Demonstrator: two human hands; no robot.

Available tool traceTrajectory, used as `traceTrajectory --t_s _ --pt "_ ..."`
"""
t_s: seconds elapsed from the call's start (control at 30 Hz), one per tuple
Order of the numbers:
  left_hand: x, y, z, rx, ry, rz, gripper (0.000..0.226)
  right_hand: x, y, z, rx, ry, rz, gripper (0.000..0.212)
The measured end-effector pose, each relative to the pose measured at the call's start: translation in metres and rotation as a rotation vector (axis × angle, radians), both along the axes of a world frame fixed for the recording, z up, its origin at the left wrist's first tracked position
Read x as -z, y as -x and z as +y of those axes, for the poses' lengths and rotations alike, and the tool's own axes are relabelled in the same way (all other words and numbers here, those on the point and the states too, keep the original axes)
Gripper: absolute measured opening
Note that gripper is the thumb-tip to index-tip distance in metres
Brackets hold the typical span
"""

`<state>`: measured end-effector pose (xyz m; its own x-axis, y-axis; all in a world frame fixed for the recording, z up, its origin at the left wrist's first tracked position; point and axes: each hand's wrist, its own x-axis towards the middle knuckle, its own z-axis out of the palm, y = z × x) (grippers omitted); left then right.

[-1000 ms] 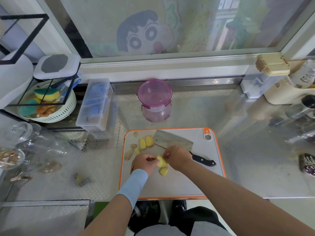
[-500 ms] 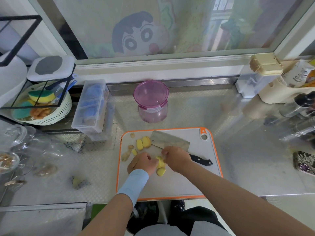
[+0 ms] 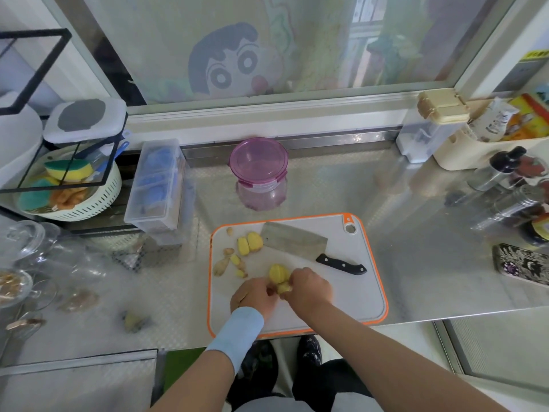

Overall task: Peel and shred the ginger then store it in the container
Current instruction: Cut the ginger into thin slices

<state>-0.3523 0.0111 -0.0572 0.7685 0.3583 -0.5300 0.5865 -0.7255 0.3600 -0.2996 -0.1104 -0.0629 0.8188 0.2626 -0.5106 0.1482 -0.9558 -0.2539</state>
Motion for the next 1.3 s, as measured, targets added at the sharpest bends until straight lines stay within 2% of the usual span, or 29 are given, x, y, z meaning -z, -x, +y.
traceTrajectory --t_s 0.13,0.3,0.43,0.5,0.6,0.67,0.77,0.83,0.93,1.03,1.13,1.3 --pt "0.003 0.002 0.005 0.029 0.054 0.025 0.025 0.000 0.002 0.001 0.081 -0.039 0.047 0.048" --pt "0.005 0.008 0.008 0.082 0.103 -0.001 0.020 -0.001 0.003 0.002 0.060 -0.039 0.049 0.051" --pt "0.008 0.010 0.009 0.111 0.106 -0.004 0.018 -0.003 -0.003 0.003 -0.033 0.014 0.063 0.064" --pt "0.009 0.012 0.008 0.131 0.065 -0.031 0.018 -0.005 -0.005 0.002 -0.059 0.007 0.072 0.058" --pt "0.008 0.012 0.006 0.118 0.047 -0.110 0.017 -0.004 -0.004 0.000 -0.064 -0.073 0.082 0.026" --pt "0.005 0.010 0.007 0.096 0.061 -0.125 0.016 -0.001 -0.003 -0.002 0.000 -0.211 0.119 0.009" --pt "0.003 0.005 0.017 0.008 0.112 -0.150 0.009 -0.004 -0.009 0.001 0.180 -0.451 0.198 0.013" --pt "0.002 0.000 0.027 -0.116 0.185 -0.169 0.008 -0.007 -0.018 0.005 0.231 -0.494 0.199 0.017" --pt "0.003 -0.010 0.037 -0.266 0.261 -0.155 0.014 -0.007 -0.028 0.014 0.137 -0.410 0.159 0.020" --pt "0.004 -0.017 0.040 -0.281 0.228 -0.104 0.011 -0.005 -0.031 0.017 -0.019 -0.283 0.057 0.040" --pt "0.004 -0.021 0.038 -0.302 0.206 -0.060 0.005 0.000 -0.035 0.013 -0.175 -0.148 0.035 0.057" --pt "0.006 -0.024 0.035 -0.408 0.342 0.007 0.006 0.010 -0.035 0.012 -0.209 -0.170 0.039 0.054"
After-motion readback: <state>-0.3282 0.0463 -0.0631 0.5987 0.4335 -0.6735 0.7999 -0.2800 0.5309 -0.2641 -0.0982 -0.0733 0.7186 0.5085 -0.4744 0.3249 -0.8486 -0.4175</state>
